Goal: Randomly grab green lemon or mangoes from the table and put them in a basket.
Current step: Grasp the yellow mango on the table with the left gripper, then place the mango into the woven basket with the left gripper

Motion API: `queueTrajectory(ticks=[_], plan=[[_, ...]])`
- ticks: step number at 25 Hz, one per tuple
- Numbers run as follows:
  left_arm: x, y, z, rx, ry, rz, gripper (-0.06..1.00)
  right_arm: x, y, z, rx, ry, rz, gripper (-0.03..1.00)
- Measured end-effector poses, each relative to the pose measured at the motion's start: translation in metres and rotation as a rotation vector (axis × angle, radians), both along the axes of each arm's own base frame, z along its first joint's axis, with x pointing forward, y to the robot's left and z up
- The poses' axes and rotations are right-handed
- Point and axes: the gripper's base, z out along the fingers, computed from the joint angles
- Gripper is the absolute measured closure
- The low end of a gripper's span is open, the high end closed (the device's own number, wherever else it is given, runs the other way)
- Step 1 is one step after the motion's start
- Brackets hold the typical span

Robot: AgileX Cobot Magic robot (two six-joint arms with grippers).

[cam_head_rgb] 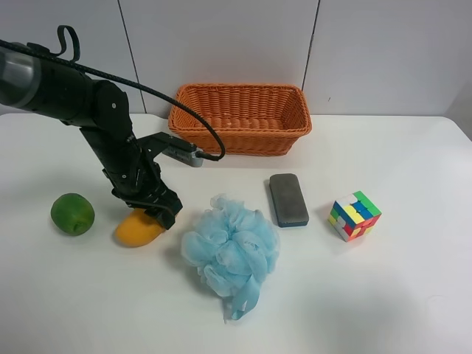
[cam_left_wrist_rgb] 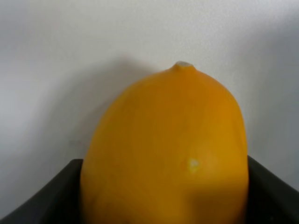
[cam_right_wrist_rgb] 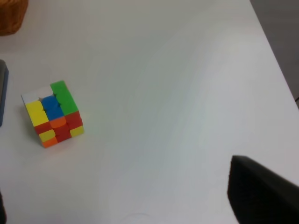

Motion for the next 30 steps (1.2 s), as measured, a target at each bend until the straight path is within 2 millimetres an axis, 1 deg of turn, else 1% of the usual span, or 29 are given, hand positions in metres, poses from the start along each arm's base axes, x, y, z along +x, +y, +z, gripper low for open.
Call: queueTrajectory(ticks=[6,9,11,12,15,17,20,23,26,29,30], plan=[[0.000,0.000,0.000,0.000,0.000,0.000,0.34,0.000,0.000,0.000,0.000,0.000,0.000,0.04],[-0.001,0.000,0.006,-0.003,-0.009,-0.004,0.34,0.000,0.000,0.000,0.000,0.000,0.000,0.04],[-0.002,0.001,0.018,-0.012,-0.026,-0.007,0.34,0.000,0.000,0.000,0.000,0.000,0.000,0.04],[-0.003,0.001,0.028,-0.023,-0.048,-0.007,0.34,0.000,0.000,0.000,0.000,0.000,0.000,0.04],[0.002,-0.001,0.067,-0.069,-0.153,-0.011,0.34,0.000,0.000,0.000,0.000,0.000,0.000,0.04],[0.010,-0.005,0.098,-0.110,-0.248,-0.013,0.34,0.000,0.000,0.000,0.000,0.000,0.000,0.04],[0.028,-0.013,0.142,-0.174,-0.392,-0.014,0.34,0.000,0.000,0.000,0.000,0.000,0.000,0.04],[0.047,-0.021,0.174,-0.234,-0.539,-0.006,0.34,0.000,0.000,0.000,0.000,0.000,0.000,0.04],[0.071,-0.031,0.189,-0.282,-0.657,0.005,0.34,0.000,0.000,0.000,0.000,0.000,0.000,0.04],[0.096,-0.042,0.185,-0.309,-0.729,0.015,0.34,0.000,0.000,0.000,0.000,0.000,0.000,0.04],[0.105,-0.046,0.179,-0.316,-0.740,0.020,0.34,0.000,0.000,0.000,0.000,0.000,0.000,0.04]])
